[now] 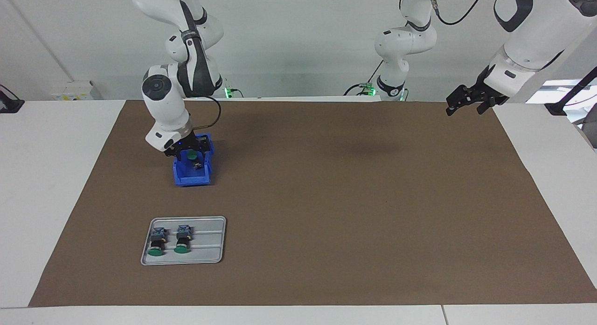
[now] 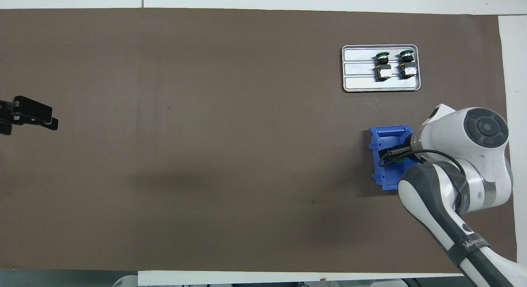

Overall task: Place and press button with both arms
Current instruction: 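Lower the green button piece into the blue bin, then open the right gripper and release the button in the bin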

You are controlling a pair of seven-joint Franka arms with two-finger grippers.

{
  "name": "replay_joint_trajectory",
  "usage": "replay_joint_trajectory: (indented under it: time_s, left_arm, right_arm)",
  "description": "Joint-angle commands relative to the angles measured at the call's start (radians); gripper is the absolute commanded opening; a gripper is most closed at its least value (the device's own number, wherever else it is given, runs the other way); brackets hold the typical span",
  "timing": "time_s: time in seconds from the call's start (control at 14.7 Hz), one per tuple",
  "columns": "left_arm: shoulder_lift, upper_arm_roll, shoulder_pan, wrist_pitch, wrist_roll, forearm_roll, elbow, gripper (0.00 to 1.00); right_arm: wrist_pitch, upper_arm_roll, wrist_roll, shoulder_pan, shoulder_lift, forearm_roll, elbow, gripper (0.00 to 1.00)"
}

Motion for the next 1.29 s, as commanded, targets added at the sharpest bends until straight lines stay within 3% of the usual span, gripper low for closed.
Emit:
replay_joint_trajectory:
  time_s: [0.0,0.41,0.75,0.95,1.22]
  left_arm:
    - [-0.032,0.001,0.007,0.021,0.008,-0.008,-0.036,1.0]
    - [-0.032,0.001,0.008,0.021,0.008,-0.006,-0.036,1.0]
    - [-0.032,0.001,0.007,0.023,0.008,-0.008,-0.036,1.0]
    - [-0.032,0.001,0.008,0.023,0.008,-0.008,-0.036,1.0]
    - [-0.032,0.001,0.007,0.021,0.008,-0.006,-0.036,1.0]
  right_arm:
    - [-0.081,0.003,-0.022,-0.009,-0.023,0.017,0.043,0.86]
    - [-0.24,0.005,-0.025,-0.01,-0.062,0.017,0.135,0.86]
    - [-0.44,0.0,-0.029,-0.022,-0.077,0.014,0.347,0.88]
    - [-0.507,0.002,-0.02,-0.044,-0.091,0.012,0.426,0.89]
    - [-0.55,0.002,-0.016,-0.102,-0.104,0.003,0.476,0.96]
